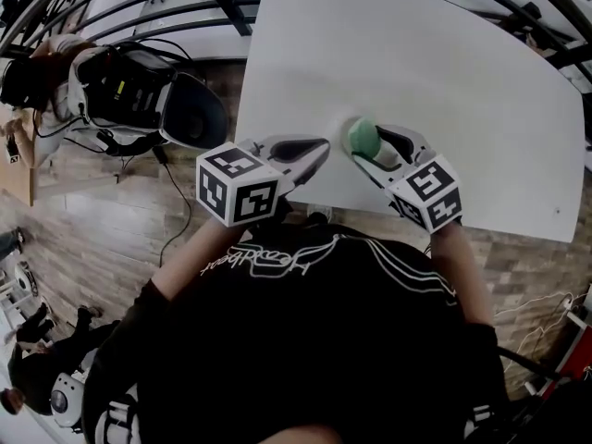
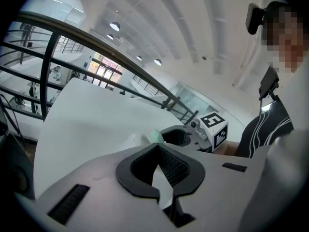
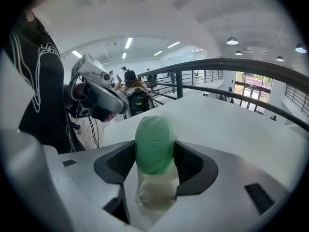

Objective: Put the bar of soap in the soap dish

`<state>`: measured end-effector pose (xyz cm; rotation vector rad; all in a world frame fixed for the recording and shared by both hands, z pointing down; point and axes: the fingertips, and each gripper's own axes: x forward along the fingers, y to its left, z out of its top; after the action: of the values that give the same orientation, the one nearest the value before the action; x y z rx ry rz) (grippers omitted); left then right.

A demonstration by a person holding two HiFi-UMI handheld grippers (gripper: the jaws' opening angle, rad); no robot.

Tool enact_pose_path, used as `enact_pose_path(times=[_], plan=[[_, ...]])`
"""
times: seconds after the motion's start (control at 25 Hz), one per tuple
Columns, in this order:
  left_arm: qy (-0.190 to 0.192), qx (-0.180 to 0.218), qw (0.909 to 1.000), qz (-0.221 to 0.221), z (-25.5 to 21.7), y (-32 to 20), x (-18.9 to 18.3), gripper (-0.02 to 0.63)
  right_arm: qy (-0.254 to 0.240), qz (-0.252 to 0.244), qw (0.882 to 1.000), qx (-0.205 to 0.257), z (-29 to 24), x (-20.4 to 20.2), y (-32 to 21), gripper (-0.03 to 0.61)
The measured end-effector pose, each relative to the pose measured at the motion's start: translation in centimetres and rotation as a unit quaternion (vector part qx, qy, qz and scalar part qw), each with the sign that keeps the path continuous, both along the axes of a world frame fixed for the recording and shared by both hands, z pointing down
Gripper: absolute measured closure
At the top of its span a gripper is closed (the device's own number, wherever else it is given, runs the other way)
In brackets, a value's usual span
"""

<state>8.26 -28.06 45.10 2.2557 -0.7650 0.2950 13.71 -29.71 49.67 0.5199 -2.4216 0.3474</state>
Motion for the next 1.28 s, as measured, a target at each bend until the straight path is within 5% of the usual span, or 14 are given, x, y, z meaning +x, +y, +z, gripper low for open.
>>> enact_pose_path(times=[1.28], plan=[[0.003,-0.026,0.9992,-0.029,2.4,-1.3,-2.7,0.606,0.068,-0.057,0.996,0.015,2.5,-0.8,-0.8,0.359]])
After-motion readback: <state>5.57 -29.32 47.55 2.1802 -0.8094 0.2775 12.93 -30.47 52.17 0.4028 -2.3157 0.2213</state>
